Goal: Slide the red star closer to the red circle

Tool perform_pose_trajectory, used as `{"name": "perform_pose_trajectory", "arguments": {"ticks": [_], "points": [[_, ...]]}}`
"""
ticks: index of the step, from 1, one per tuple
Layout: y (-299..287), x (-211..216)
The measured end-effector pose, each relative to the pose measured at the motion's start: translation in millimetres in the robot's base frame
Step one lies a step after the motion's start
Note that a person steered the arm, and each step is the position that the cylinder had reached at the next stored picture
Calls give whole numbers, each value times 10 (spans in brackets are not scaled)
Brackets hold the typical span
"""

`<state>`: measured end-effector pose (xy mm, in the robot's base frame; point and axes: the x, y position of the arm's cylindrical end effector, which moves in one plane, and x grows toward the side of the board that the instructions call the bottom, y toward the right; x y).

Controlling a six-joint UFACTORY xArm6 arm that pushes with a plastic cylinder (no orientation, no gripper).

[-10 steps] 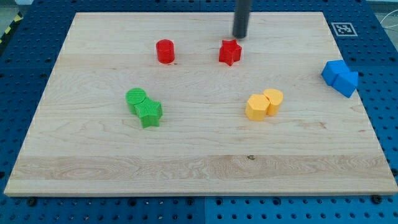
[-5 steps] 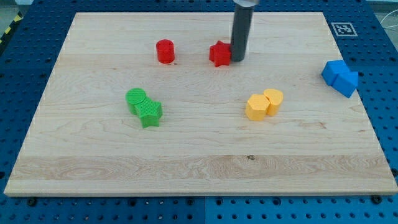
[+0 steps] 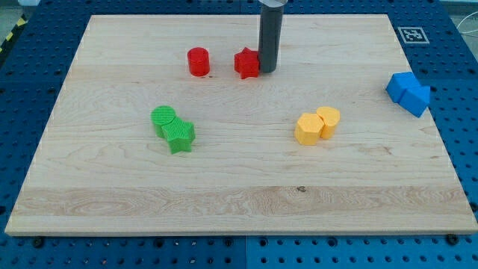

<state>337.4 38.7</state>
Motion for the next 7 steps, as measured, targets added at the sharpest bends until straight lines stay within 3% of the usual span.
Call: {"name": "perform_pose_trajectory", "arguments": {"ticks": [7], "points": [[-255, -92]]}}
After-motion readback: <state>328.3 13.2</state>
